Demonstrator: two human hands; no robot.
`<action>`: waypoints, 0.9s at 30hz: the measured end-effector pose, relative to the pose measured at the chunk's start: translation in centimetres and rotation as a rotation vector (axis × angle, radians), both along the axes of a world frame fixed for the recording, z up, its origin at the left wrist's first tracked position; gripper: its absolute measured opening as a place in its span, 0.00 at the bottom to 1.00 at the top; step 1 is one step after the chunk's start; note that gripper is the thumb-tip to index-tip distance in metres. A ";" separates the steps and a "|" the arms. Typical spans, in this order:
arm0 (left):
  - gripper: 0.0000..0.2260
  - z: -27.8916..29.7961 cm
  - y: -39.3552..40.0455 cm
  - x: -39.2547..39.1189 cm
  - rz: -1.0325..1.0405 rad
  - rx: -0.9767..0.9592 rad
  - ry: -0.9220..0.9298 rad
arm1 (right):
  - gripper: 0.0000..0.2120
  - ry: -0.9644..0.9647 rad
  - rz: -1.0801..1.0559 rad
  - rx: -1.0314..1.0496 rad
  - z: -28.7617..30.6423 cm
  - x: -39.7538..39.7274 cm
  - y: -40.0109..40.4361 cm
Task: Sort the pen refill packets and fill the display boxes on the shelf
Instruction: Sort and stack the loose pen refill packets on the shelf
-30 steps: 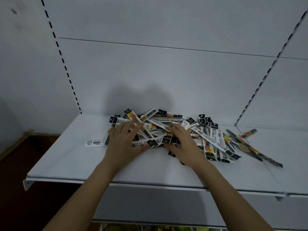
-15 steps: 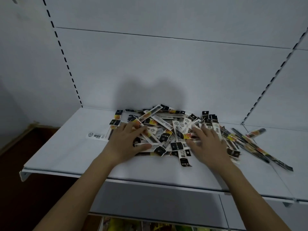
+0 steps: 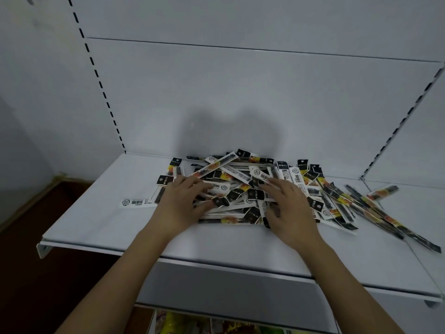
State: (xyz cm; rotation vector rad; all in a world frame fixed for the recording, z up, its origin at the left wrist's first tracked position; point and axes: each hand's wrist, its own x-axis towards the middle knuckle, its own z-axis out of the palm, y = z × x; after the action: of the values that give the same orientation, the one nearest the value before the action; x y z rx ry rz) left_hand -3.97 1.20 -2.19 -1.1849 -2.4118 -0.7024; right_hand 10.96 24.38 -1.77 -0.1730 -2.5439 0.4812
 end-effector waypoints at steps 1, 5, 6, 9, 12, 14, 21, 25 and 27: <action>0.22 0.0 0.0 0.0 -0.021 0.008 -0.012 | 0.26 -0.031 0.002 0.022 -0.2 -0.2 0.1; 0.19 0.5 -0.4 0.7 -0.089 0.018 -0.128 | 0.20 0.003 -0.035 0.037 -0.8 -0.7 0.7; 0.18 0.6 -0.5 0.9 -0.112 0.028 -0.140 | 0.18 0.021 -0.062 0.039 -0.9 -0.7 0.8; 0.17 1.2 -0.7 1.4 -0.188 0.100 -0.166 | 0.16 0.054 -0.155 0.031 -1.0 -0.7 1.1; 0.24 1.5 -0.8 1.9 -0.258 0.041 -0.159 | 0.13 0.045 -0.254 0.002 -0.7 -0.6 1.0; 0.34 1.3 -0.7 2.2 -0.251 -0.104 -0.085 | 0.12 0.060 -0.270 -0.026 -0.4 -0.4 0.7; 0.25 0.4 0.1 2.1 -0.120 -0.073 -0.097 | 0.31 -0.087 0.005 0.028 0.0 0.1 -0.3; 0.18 1.0 1.7 2.1 0.030 -0.128 -0.036 | 0.28 0.041 0.251 -0.011 0.8 0.4 -1.2; 0.21 1.2 2.1 2.0 0.045 -0.141 -0.063 | 0.31 -0.052 0.359 0.026 0.6 0.4 -1.7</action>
State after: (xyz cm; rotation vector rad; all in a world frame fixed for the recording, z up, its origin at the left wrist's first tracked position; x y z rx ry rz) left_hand -1.94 3.32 -0.99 -1.1744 -2.5683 -0.5726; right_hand 11.37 22.65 -1.16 0.2891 -2.6391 0.5841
